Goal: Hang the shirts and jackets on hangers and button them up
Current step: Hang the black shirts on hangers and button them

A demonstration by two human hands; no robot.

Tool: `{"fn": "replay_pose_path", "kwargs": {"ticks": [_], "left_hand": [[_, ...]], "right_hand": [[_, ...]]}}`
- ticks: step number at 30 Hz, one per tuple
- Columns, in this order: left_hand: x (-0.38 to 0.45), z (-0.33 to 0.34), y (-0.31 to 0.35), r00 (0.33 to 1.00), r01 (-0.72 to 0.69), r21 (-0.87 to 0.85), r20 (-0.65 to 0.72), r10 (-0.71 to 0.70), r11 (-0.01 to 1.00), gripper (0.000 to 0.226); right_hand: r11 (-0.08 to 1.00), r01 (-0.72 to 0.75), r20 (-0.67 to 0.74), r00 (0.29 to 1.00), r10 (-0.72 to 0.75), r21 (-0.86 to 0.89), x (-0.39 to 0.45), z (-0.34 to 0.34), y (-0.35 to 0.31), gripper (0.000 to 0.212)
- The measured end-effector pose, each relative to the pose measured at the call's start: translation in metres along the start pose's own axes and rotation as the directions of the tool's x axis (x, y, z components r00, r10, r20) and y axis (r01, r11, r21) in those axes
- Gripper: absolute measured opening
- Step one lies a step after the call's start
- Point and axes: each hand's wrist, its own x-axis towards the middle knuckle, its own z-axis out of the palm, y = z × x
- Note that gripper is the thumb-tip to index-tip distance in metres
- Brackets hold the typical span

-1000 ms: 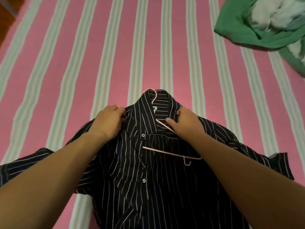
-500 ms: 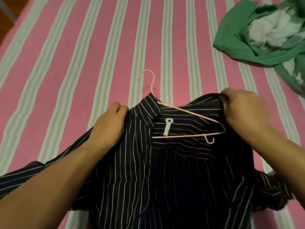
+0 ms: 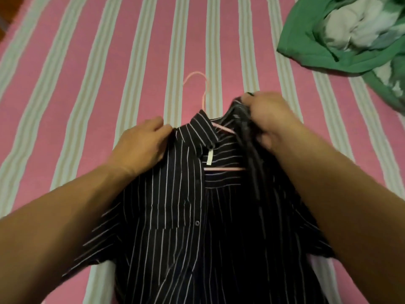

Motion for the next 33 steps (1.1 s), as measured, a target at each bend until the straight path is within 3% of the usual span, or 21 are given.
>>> {"fn": "replay_pose_path", "kwargs": {"ticks": [2,4,6,9,12,15,18,19,21,24,26,29,31,33], "left_hand": [[0.019,0.001,-0.003,0.982,0.175,-0.054,-0.067,-0.179,0.983,0.008],[0.037,0.004,-0.004,0.886,0.434,-0.192,-0.084,-0.456,0.880,0.021],[0.041,0.008,0.012,0.795,0.575,-0.341,0.018,-0.606,0.744,0.044],[-0.005,0.020,0.064,0.848,0.527,-0.366,0.161,-0.506,0.767,0.061],[-0.113,0.021,0.121,0.822,0.569,-0.363,0.294,-0.488,0.738,0.060],[-0.226,0.008,0.148,0.699,0.713,-0.260,0.328,-0.635,0.651,0.075],[-0.313,-0.002,0.155,0.432,0.892,-0.124,0.516,-0.740,0.435,0.099],[-0.333,-0.003,0.156,0.359,0.915,-0.055,0.561,-0.746,0.399,0.098],[-0.357,-0.002,0.160,0.304,0.935,-0.062,0.645,-0.701,0.349,0.077],[-0.361,-0.013,0.183,0.296,0.944,-0.314,0.671,-0.680,0.101,0.025],[-0.364,-0.022,0.198,0.217,0.941,-0.338,0.583,-0.783,0.009,0.016],[-0.371,-0.060,0.218,0.123,0.860,-0.506,0.329,-0.936,-0.065,0.015],[-0.368,-0.093,0.235,0.151,0.768,-0.641,0.198,-0.969,-0.011,0.015],[-0.355,-0.118,0.254,0.356,0.696,-0.689,0.084,-0.931,0.204,0.017]], "right_hand": [[0.999,0.012,0.212,0.977,-0.019,0.035,0.002,0.015,0.014,0.026],[0.999,0.038,0.381,0.924,-0.023,-0.033,0.006,0.007,0.030,0.060],[0.952,0.207,0.385,0.917,-0.107,-0.227,-0.001,-0.014,0.048,0.069],[0.774,0.287,0.246,0.953,-0.175,-0.564,-0.043,-0.047,0.097,0.053],[0.584,0.311,0.166,0.943,-0.289,-0.750,-0.115,-0.076,0.183,0.043],[0.524,0.157,0.028,0.969,-0.245,-0.837,-0.172,-0.112,0.257,0.066],[0.548,-0.207,-0.233,0.972,0.024,-0.811,-0.215,-0.145,0.299,0.093],[0.516,-0.284,-0.287,0.955,0.077,-0.808,-0.224,-0.150,0.309,0.097],[0.470,-0.369,-0.334,0.929,0.158,-0.802,-0.240,-0.151,0.324,0.088],[0.590,-0.332,-0.289,0.942,0.169,-0.736,-0.262,-0.145,0.323,0.038],[0.729,-0.323,-0.310,0.937,0.159,-0.603,-0.277,-0.151,0.311,0.022],[0.843,-0.184,-0.367,0.930,-0.017,-0.506,-0.306,-0.164,0.276,0.017],[0.855,-0.044,-0.307,0.942,-0.137,-0.516,-0.323,-0.162,0.256,0.028],[0.872,0.061,-0.241,0.950,-0.201,-0.485,-0.335,-0.149,0.240,0.034]]}}
